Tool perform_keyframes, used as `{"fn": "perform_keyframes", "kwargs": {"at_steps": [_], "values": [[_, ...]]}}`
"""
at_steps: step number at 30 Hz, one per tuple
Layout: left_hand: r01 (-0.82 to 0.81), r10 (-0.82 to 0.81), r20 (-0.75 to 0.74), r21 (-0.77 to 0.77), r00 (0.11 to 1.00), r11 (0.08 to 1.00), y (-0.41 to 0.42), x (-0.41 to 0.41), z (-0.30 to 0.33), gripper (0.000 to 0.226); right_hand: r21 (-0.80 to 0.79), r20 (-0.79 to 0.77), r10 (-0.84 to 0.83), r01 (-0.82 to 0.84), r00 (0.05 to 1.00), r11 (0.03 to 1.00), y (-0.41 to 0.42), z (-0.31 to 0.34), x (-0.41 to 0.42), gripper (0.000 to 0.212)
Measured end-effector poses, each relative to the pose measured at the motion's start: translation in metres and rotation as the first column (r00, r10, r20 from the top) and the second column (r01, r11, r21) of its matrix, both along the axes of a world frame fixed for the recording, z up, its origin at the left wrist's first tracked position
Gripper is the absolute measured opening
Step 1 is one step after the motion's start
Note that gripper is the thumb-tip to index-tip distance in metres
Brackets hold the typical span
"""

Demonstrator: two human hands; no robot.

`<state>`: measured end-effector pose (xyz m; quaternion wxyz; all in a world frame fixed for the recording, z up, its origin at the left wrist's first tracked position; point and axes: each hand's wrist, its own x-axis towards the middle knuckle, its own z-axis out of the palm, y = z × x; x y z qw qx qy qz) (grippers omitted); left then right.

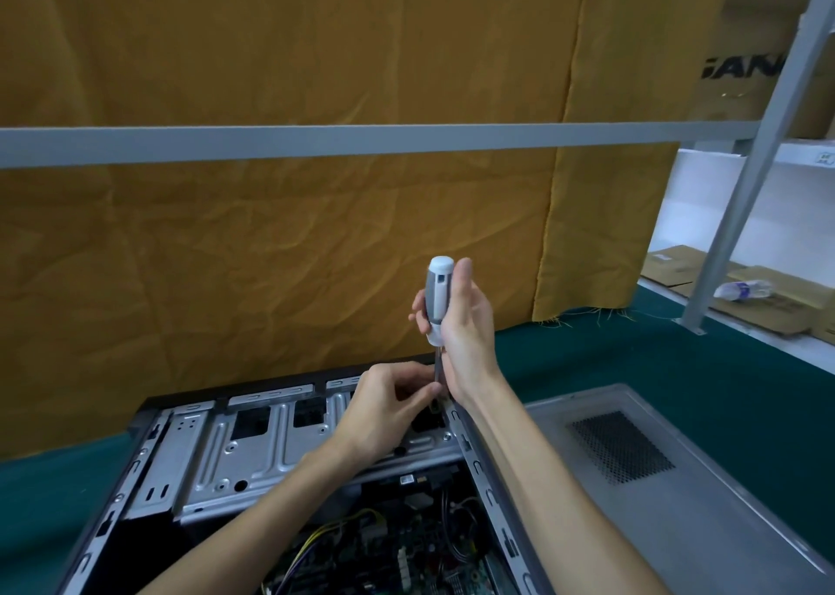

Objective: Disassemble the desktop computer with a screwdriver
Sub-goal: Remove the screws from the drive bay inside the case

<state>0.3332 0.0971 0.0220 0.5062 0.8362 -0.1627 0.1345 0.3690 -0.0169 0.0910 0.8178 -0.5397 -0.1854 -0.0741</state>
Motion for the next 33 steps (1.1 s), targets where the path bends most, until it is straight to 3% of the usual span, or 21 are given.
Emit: {"fn": "perform_keyframes", "kwargs": {"at_steps": [4,10,14,17,20,27,33], "values": [[-0.057,0.058,0.015,-0.023,0.998,0.998,0.002,0.001,-0.002,0.005,-0.038,0.029,-0.047,0.048,0.998,0.998,0.001,-0.002,-0.001,0.053],[0.013,-0.013,0.003,-0.022,1.000,1.000,0.001,0.003,0.001,0.012,-0.002,0.002,0.005,-0.005,1.000,1.000,0.002,-0.002,0.006,0.063],[-0.052,0.052,0.005,-0.050,0.999,0.997,0.002,0.005,-0.002,0.006,0.007,0.036,-0.013,0.013,0.999,1.000,0.004,-0.005,0.004,0.055],[-0.009,0.009,0.002,-0.030,1.000,1.000,0.002,0.005,0.000,0.008,0.009,0.042,-0.025,0.025,0.999,1.000,0.003,-0.009,0.005,0.047],[0.025,-0.025,-0.002,-0.044,1.000,0.999,0.001,0.004,0.002,0.017,-0.004,0.020,0.001,-0.001,1.000,1.000,0.002,-0.010,0.006,0.058],[-0.062,0.062,-0.008,-0.064,0.998,0.996,-0.001,0.003,0.001,0.004,-0.010,0.042,-0.012,0.012,0.999,1.000,0.004,-0.016,0.007,0.045],[-0.047,0.046,-0.017,-0.048,0.999,0.998,0.001,0.000,0.003,0.013,0.009,0.002,0.024,-0.024,1.000,1.000,0.006,-0.016,0.008,0.066]]}}
